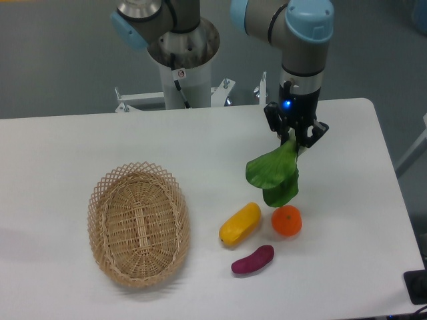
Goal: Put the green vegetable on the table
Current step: 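Hold the green bok choy in the gripper above the table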
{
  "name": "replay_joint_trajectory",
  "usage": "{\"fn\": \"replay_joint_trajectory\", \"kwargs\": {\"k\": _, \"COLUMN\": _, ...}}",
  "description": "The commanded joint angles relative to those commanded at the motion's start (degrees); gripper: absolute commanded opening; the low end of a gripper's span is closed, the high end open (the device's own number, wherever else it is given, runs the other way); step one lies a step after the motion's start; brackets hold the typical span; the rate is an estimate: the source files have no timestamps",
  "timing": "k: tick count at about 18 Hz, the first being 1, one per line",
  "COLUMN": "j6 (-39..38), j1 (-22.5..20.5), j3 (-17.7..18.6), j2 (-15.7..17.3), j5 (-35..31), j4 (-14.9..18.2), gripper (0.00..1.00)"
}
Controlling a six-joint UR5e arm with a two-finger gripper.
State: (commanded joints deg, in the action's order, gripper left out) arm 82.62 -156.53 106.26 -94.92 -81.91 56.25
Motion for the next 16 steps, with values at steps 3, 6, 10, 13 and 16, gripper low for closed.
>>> {"fn": "replay_joint_trajectory", "kwargs": {"k": 3, "j6": 0.18, "j1": 0.0, "j3": 0.44, "j2": -0.09, "j5": -0.09, "j4": -0.35, "gripper": 0.4}}
{"fn": "replay_joint_trajectory", "kwargs": {"k": 6, "j6": 1.22, "j1": -0.52, "j3": 1.22, "j2": -0.18, "j5": -0.09, "j4": -0.53, "gripper": 0.4}}
{"fn": "replay_joint_trajectory", "kwargs": {"k": 10, "j6": 4.22, "j1": -1.58, "j3": 2.11, "j2": -0.26, "j5": -0.26, "j4": -0.62, "gripper": 0.4}}
{"fn": "replay_joint_trajectory", "kwargs": {"k": 13, "j6": 9.47, "j1": -3.59, "j3": 2.64, "j2": -0.79, "j5": -0.35, "j4": -0.62, "gripper": 0.4}}
{"fn": "replay_joint_trajectory", "kwargs": {"k": 16, "j6": 15.02, "j1": -4.39, "j3": 2.81, "j2": -3.07, "j5": -0.26, "j4": -0.88, "gripper": 0.4}}
